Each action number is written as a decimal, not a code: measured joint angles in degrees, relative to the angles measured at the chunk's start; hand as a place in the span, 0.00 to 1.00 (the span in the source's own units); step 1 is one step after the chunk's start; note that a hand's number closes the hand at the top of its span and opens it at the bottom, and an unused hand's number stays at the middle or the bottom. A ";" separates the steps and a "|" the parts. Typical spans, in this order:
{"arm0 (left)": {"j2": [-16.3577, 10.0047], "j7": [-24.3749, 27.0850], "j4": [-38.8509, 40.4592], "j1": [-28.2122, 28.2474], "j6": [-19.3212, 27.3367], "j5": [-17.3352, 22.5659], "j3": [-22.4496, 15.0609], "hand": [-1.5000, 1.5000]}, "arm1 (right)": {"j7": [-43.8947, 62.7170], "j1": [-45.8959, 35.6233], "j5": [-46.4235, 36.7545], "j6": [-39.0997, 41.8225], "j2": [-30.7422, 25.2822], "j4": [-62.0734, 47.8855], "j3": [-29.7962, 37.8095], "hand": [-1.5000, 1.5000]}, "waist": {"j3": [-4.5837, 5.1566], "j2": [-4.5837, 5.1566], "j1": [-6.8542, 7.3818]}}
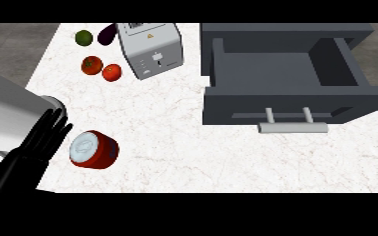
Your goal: Pick up the can, place it into the drawer and close the drawer
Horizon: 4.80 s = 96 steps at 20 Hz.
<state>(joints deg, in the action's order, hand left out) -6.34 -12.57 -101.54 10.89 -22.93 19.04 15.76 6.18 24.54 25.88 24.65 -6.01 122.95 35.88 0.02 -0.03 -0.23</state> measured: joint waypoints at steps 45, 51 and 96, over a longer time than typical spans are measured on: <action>-4.28 32.84 60.02 -21.45 -6.30 -9.14 2.69 1.00 | 6.22 -0.45 4.03 6.44 4.48 4.20 6.57 0.00 | -0.02 -0.01 -0.11; -3.49 32.27 56.94 -22.20 -9.67 -7.31 1.09 1.00 | 6.98 1.01 5.58 7.00 5.48 5.76 6.55 0.00 | -0.02 -0.04 -0.10; 6.32 1.89 26.10 -54.62 46.37 -5.93 -20.24 1.00 | 8.86 1.40 6.73 2.50 5.08 8.42 4.56 0.00 | -0.02 0.05 -0.62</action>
<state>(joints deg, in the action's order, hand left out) -0.01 -10.69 -75.45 -43.73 23.44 13.10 -4.48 15.04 25.93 32.61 27.14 -0.93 131.36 40.44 -0.01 0.02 -0.85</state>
